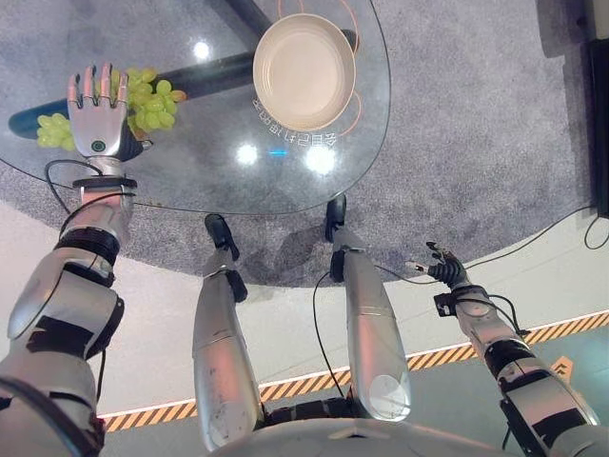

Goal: Pick up fruits into the plate

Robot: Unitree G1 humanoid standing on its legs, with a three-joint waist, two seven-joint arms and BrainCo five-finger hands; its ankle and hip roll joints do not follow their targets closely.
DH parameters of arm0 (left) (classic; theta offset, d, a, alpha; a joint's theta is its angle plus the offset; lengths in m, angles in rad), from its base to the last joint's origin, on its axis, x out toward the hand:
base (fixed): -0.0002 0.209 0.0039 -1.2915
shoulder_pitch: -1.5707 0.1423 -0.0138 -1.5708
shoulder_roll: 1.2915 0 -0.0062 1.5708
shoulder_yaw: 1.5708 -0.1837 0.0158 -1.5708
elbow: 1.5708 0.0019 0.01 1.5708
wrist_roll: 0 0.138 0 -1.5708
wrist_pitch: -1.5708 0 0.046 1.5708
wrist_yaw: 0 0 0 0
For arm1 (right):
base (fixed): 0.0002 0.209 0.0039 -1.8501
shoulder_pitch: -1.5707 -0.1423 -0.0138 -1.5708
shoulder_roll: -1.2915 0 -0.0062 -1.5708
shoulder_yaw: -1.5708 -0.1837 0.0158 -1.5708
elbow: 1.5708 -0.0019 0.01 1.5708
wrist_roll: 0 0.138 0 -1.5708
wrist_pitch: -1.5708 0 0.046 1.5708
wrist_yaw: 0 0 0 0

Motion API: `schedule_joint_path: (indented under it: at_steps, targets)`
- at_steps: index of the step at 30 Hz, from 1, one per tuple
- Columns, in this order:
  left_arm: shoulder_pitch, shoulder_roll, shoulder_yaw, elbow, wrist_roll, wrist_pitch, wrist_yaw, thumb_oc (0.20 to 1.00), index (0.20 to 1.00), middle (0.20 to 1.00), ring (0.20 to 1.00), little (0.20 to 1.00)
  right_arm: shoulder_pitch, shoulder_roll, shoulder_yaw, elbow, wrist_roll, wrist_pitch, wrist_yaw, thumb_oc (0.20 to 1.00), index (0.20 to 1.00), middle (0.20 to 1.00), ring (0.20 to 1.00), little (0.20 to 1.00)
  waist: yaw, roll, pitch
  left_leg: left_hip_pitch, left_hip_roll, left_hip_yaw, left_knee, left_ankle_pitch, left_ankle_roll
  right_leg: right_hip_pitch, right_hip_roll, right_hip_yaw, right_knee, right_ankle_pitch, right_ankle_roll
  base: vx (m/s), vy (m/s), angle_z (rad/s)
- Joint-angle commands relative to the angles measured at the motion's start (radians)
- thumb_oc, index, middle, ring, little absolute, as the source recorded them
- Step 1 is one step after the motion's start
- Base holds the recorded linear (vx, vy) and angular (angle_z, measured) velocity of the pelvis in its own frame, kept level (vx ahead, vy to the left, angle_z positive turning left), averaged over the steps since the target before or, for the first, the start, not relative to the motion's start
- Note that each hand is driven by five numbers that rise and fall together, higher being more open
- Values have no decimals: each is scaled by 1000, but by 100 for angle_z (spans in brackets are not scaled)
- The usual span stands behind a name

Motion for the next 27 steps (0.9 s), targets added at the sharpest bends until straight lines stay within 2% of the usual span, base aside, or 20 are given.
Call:
schedule_joint_path:
  at_steps: [1, 3, 4, 6, 11, 12, 21, 27]
  targets:
    - [-1, 63, 7, 53, -42, 74, -38, 1000, 1000, 1000, 1000, 1000, 98, -81, 4, -50, 31, -16, -21, 1000, 1000, 1000, 1000, 1000, -10, -22, -19, -73, -86, -7, 120, -110, 12, -4, 83, -21, 26, -42, -28, 14, 14, -3]
    - [-6, 62, 7, 80, -76, 89, -57, 1000, 1000, 1000, 1000, 1000, 98, -87, 3, -52, 37, -21, -21, 1000, 1000, 1000, 1000, 1000, -12, -24, -19, -81, -84, -10, 126, -110, 11, -10, 83, -21, 32, -42, -28, 46, 6, 0]
    - [-7, 58, 6, 97, -114, 110, -89, 1000, 1000, 1000, 1000, 1000, 103, -88, 6, -53, 42, -24, -24, 1000, 1000, 1000, 1000, 1000, -10, -23, -19, -72, -79, -19, 145, -148, 4, -1, 88, -19, 54, -78, -22, 96, 6, 0]
    - [-12, 56, 11, 120, -181, 107, -97, 1000, 1000, 1000, 1000, 1000, 106, -89, 6, -52, 46, -33, -20, 1000, 1000, 1000, 1000, 1000, -11, -30, -19, -82, -77, -24, 152, -148, 3, -8, 88, -20, 58, -76, -22, 59, -10, -4]
    - [-43, 52, 10, 162, -189, 92, -152, 1000, 1000, 1000, 1000, 1000, 108, -94, 12, -73, 60, -29, -19, 1000, 1000, 1000, 1000, 1000, -16, -42, -19, -96, -75, -29, 159, -148, 4, -18, 94, -20, 63, -74, -24, 19, -31, -3]
    - [-55, 53, 6, 173, -197, 71, -161, 1000, 1000, 1000, 1000, 1000, 108, -96, 16, -81, 65, -29, -19, 1000, 1000, 1000, 1000, 1000, -18, -44, -19, -105, -75, -31, 163, -149, 5, -27, 95, -19, 68, -73, -24, 0, 0, 0]
    - [-89, 48, -21, 163, -215, 39, -158, 1000, 1000, 1000, 1000, 1000, 112, -97, 33, -118, 69, -28, -20, 1000, 1000, 1000, 1000, 1000, -25, -48, -19, -128, -76, -34, 157, -146, 4, -51, 97, -17, 63, -68, -23, 0, 0, 0]
    - [-114, 43, -45, 164, -237, 36, -228, 1000, 1000, 1000, 1000, 1000, 120, -95, 41, -143, 73, -19, -24, 1000, 1000, 1000, 1000, 1000, -32, -52, -19, -126, -72, -29, 147, -140, 1, -50, 96, -19, 51, -61, -19, 0, 0, 0]
